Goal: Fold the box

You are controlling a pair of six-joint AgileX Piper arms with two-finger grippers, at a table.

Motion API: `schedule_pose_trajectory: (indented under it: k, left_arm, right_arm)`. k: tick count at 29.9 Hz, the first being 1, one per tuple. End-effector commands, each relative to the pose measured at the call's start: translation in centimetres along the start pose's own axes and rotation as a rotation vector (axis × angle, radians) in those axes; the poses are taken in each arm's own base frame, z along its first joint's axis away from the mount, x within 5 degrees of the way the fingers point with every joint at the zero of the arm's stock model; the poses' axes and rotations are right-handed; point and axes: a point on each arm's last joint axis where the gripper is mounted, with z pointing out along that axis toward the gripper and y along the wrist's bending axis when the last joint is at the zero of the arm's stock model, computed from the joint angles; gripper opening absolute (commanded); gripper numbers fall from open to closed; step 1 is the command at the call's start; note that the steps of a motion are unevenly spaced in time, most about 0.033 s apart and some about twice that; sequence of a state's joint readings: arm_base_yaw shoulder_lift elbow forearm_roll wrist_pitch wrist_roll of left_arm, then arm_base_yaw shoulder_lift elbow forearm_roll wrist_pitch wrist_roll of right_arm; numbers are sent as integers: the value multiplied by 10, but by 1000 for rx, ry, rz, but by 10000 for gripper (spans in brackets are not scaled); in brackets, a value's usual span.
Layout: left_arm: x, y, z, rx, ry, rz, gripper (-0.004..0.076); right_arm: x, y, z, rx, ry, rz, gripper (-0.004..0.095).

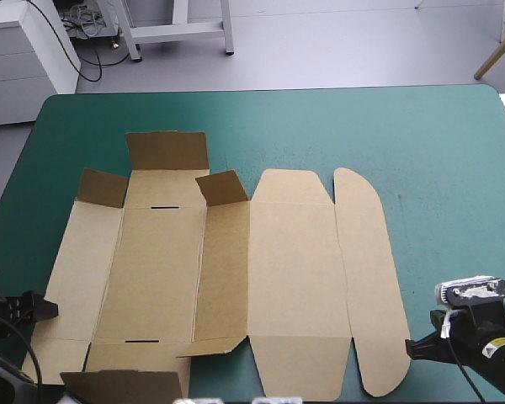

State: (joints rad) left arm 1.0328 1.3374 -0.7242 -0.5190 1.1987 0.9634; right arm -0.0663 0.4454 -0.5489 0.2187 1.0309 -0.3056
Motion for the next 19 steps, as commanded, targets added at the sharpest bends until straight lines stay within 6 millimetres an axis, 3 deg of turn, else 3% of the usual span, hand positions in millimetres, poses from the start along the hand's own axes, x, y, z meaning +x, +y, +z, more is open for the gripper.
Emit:
schedule_pose_trajectory:
  k: [1, 8, 19]
  left_arm:
    - [-5, -5, -6, 4, -67, 8, 510]
    - [-12, -8, 2, 119, -85, -25, 510]
    - [-21, -31, 33, 262, 101, 90, 510]
  right_arm:
    - [-10, -1, -5, 8, -64, -7, -19]
    - [-10, -1, -5, 8, -64, -7, -19]
    - [-10, -1, -5, 8, -64, -7, -19]
